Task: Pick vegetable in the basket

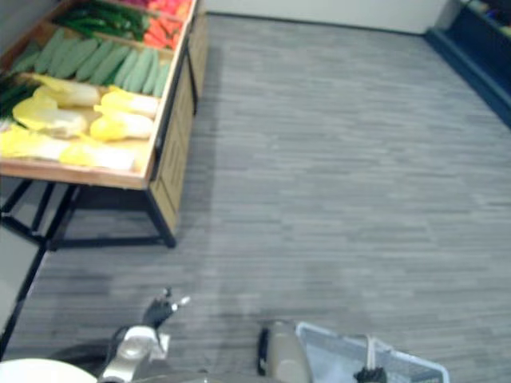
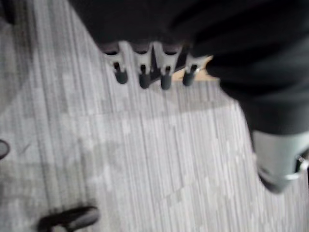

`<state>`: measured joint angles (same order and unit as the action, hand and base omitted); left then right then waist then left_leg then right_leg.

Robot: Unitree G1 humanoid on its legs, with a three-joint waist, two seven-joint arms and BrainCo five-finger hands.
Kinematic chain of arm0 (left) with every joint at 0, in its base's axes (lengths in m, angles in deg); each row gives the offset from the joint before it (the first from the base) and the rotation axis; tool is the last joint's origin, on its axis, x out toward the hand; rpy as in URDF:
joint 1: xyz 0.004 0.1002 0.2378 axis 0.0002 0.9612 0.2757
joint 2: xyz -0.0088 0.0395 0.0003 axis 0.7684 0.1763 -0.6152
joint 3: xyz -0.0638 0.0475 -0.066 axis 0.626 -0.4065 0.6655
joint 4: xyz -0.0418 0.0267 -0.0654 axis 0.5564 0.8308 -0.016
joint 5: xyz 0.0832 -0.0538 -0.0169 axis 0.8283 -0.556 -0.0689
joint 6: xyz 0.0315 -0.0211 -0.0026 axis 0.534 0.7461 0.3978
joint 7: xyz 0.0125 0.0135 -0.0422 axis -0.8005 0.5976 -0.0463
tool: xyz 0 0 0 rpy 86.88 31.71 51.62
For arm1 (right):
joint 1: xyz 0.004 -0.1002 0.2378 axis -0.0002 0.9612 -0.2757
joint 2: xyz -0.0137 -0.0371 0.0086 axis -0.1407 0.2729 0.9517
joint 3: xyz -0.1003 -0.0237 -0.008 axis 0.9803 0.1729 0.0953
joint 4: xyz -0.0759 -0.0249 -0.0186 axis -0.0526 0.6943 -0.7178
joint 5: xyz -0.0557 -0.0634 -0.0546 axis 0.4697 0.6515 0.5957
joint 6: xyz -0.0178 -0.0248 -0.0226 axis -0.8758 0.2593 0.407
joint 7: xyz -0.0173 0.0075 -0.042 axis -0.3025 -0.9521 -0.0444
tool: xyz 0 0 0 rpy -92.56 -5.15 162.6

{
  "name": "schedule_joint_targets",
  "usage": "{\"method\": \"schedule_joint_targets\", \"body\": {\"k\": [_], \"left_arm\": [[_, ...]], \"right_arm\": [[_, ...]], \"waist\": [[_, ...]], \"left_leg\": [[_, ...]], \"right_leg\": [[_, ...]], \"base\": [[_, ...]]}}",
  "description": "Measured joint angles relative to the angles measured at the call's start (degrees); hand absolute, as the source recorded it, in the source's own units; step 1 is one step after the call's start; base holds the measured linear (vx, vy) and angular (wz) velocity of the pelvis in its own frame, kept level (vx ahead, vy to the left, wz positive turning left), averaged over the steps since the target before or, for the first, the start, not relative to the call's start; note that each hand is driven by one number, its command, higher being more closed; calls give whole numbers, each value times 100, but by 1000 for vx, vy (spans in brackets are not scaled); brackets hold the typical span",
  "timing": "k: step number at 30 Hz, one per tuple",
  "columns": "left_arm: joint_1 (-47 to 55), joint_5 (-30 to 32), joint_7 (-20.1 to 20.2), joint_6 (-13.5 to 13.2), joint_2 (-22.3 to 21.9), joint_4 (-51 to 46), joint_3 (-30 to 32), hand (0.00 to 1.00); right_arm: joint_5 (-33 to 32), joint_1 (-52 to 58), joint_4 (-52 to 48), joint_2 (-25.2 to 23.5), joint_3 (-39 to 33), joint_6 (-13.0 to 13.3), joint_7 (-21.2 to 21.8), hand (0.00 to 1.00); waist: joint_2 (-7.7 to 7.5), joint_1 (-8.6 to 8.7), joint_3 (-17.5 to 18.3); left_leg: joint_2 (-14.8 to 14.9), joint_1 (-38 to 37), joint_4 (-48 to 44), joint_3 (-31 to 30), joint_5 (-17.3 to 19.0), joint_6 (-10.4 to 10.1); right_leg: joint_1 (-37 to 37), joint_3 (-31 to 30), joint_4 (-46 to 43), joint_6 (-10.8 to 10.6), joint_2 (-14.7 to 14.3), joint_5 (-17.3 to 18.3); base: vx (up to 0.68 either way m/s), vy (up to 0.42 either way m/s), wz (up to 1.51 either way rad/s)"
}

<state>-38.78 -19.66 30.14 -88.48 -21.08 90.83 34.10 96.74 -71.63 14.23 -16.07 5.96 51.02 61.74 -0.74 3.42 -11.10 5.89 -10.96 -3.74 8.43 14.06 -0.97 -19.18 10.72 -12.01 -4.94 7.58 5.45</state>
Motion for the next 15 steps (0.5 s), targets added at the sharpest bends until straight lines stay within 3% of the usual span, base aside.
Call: {"method": "schedule_joint_targets", "body": {"k": [1, 3, 4, 5, 6, 7, 9, 10, 12, 14, 15], "left_arm": [[-26, 5, -9, -4, 55, 167, 54, 0], [66, 18, -2, -3, 147, 347, 210, 0], [162, 43, -3, -4, 195, 380, 399, 0], [206, 45, 1, -4, 166, 377, 451, 0], [402, 52, 1, -16, -16, 366, 682, 0], [587, 52, 5, -12, -237, 369, 870, 0], [705, 11, 39, 3, -345, 348, 914, 0], [728, 0, 24, -5, -281, 282, 988, 0], [735, -9, -2, -52, -221, 129, 1042, 0], [739, -14, 6, -100, -218, 15, 1057, 0], [738, -14, 8, -131, -222, 4, 1058, 0]], "right_arm": [[-13, 6, 124, -26, -50, 14, 5, 100], [-46, 92, 168, -183, -129, 18, 32, 100], [-55, 141, 320, -314, -152, 18, 48, 100], [-55, 144, 332, -320, -170, 21, 59, 100], [-59, 142, 329, -281, -229, 22, 75, 100], [-87, 124, 319, -135, -217, 8, 90, 100], [-156, 11, 320, -34, -89, -18, 117, 100], [-156, -25, 315, 5, 80, -19, 119, 100], [-157, -130, 316, 11, 224, -17, 127, 100], [-151, -337, 315, 101, 279, -5, 129, 100], [-150, -443, 311, 168, 275, 9, 133, 100]], "waist": [[-24, 25, 6], [-101, 123, 66], [-167, 108, 112], [-133, 99, 118], [123, 47, 104], [359, -78, 59], [463, -259, -53], [346, -359, -125], [172, -491, -142], [124, -571, -141], [118, -571, -141]], "left_leg": [[101, -268, 98, -39, 143, -217], [260, -626, 88, -188, 348, -430], [495, -359, -1051, -273, 391, -508], [576, -246, -1396, -293, 361, -509], [988, 332, -2930, -329, -26, -408], [1332, 907, -4281, -574, -943, -299], [1374, 1687, -5911, -716, -893, -410], [1253, 2031, -6262, -522, -709, -500], [1055, 2447, -5859, 37, -504, -581], [961, 2745, -4636, 878, -380, -510], [894, 2777, -3561, 1677, -382, -437]], "right_leg": [[-13, -40, 554, -65, 105, -273], [-64, -51, 329, -80, 234, -275], [-73, -72, -233, -2, 132, -848], [-26, -48, -284, 32, 89, -879], [224, 43, -357, 229, -178, -858], [520, 20, -259, 404, -555, -636], [1110, -114, 1, 537, -809, -435], [1592, -202, 247, 573, -807, -319], [2127, -284, 631, 577, -756, -192], [2459, -214, 923, 503, -736, -111], [2667, -70, 1099, 498, -730, -48]], "base": [[478, -239, 39], [687, -438, 65], [784, -555, 53], [684, -531, 15], [656, -510, -31], [651, -454, -48], [610, -343, -61], [577, -318, -38], [527, -269, -22], [571, -180, -3], [693, -82, 59]]}}
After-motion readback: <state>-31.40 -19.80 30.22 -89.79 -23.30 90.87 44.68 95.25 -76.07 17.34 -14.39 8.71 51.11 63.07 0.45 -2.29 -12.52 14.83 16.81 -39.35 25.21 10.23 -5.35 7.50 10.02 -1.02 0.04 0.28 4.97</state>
